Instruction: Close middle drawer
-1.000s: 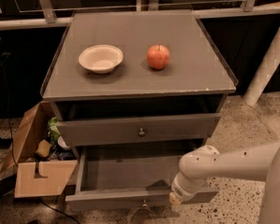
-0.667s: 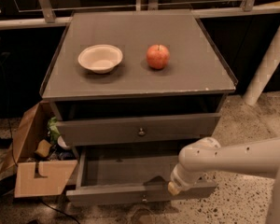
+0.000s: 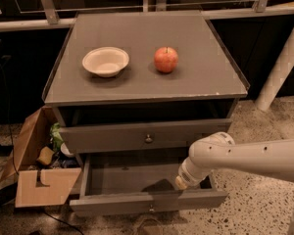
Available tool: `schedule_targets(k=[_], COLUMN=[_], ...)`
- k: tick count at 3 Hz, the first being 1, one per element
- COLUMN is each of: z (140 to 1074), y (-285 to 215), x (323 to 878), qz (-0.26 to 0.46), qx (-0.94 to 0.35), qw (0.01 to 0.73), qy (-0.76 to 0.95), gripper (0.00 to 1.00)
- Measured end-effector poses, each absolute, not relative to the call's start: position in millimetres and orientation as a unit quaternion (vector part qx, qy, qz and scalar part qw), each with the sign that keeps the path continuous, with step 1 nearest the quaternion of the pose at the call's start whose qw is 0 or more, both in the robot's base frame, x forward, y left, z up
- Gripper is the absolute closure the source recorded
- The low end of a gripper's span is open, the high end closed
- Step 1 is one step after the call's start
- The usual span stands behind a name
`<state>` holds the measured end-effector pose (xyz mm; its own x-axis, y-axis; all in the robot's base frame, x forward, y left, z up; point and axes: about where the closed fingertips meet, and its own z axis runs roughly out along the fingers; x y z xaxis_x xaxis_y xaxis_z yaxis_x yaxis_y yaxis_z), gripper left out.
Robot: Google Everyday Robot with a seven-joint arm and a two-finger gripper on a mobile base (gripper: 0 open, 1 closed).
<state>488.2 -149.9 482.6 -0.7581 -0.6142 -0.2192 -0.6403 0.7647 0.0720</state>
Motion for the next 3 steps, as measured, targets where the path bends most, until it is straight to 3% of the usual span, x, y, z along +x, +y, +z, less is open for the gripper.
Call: schedule_targets(k=[2, 3], z=[440, 440], y=[-206, -206], x=[395, 394], qz=[0.078, 0.078], qx=[-0.266, -0.266], qw=[-0.001, -0.002], qy=[0.961, 0.961], gripper=[1.0, 1.0])
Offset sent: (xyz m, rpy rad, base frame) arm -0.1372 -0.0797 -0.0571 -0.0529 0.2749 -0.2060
